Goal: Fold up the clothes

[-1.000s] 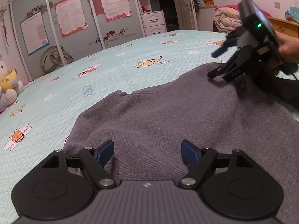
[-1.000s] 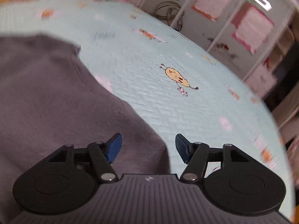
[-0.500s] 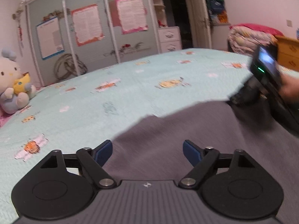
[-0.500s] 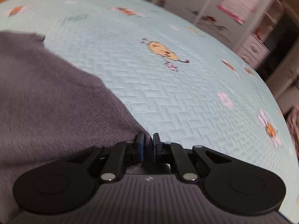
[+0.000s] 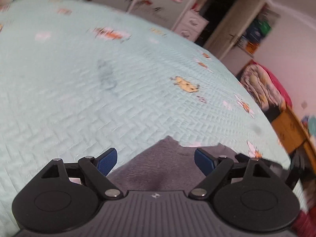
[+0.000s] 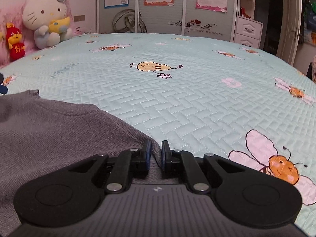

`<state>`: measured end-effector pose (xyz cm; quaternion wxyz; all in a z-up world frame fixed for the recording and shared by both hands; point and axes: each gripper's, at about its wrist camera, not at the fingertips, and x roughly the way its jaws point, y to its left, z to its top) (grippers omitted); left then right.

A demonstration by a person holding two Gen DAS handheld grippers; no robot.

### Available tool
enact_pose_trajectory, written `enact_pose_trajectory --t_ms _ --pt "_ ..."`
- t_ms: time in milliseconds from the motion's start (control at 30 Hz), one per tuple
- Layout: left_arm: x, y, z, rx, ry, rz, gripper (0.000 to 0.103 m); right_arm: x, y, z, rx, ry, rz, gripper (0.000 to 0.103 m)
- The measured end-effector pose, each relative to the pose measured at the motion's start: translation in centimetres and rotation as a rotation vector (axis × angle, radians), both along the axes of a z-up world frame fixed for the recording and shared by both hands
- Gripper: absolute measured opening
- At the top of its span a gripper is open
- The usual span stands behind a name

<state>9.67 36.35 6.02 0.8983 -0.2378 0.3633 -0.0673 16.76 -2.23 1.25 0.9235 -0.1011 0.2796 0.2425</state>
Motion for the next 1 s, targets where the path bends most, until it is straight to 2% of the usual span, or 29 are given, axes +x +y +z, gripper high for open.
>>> enact_pose_trajectory --t_ms 67,133,200,300,367,467,500,600,700,733,900,1000 --pt "0.9 -0.2 -0.7 0.015 0.043 -0.031 0.088 -0.8 0.7 -0.2 -0.039 -0.027 0.001 0.009" --pt "1.4 0.0 -1.3 0.054 0.081 -0.013 0.088 -0.8 0.5 -0.3 -0.032 -0.025 0.000 0.009" --pt "1.3 0.7 -1.6 0.025 0.088 0.028 0.087 -0.6 0.2 -0.3 -0.010 -0.013 -0.002 0.010" --pt "-0.7 -1.3 -1.0 0.073 0.037 0.030 0.083 -0.5 0.4 -0.3 -0.021 -0.020 -0.003 0.010" --pt "-2.6 -4.6 -0.4 0.209 -0.008 -0.043 0.084 -0.6 0.5 -0.3 -0.027 -0.025 -0.004 0.010" --pt "-6.1 -11.5 -0.8 0.476 -0.084 -0.225 0.084 -0.8 0.6 -0.3 -0.033 -0.030 -0.007 0.011" --pt "-7.1 -13.1 -1.1 0.541 -0.101 -0.256 0.084 -0.9 0.7 -0.3 -0.040 -0.035 -0.009 0.012" --pt "-9.3 -16.2 -2.1 0.656 -0.148 -0.325 0.088 -1.1 0.9 -0.4 -0.060 -0.049 -0.014 0.013" --pt "-10.5 -17.8 -2.8 0.770 -0.204 -0.343 0.088 -1.2 1.3 -0.4 -0.087 -0.067 -0.022 0.016" --pt "-10.7 -18.0 -2.9 0.782 -0.211 -0.346 0.088 -1.3 1.4 -0.5 -0.092 -0.071 -0.024 0.016" --pt "-10.3 -16.3 -2.7 0.698 -0.194 -0.323 0.088 -1.3 1.4 -0.5 -0.095 -0.073 -0.028 0.017" --pt "-11.1 -15.9 -1.8 0.674 -0.229 -0.309 0.086 -1.2 1.5 -0.5 -0.094 -0.073 -0.030 0.018"
